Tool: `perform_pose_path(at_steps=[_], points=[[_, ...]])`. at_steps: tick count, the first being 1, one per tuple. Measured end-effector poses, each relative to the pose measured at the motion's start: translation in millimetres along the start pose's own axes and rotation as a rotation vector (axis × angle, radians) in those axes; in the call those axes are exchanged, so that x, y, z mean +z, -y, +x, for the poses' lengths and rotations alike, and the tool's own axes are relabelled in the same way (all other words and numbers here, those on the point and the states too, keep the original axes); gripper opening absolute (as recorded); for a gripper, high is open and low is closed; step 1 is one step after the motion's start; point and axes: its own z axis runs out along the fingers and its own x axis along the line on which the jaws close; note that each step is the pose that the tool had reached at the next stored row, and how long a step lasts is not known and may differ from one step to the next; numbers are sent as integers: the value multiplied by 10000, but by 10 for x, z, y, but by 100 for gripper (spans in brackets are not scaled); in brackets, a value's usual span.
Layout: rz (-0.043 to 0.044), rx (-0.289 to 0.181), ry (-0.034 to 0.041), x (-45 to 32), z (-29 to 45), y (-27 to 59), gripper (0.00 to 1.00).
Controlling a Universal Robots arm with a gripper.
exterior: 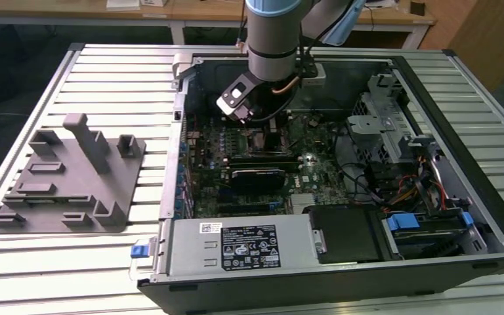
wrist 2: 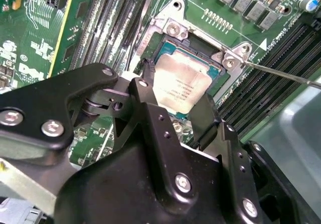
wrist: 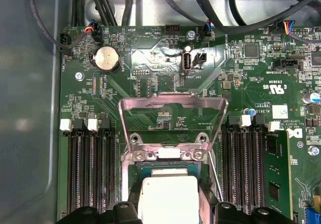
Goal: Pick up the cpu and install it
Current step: 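Place the cpu into insertion slot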
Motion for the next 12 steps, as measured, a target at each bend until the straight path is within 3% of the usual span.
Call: perform_pose_path(at_steps=[12], points=[[1,16,-15,8,0,-1,53]])
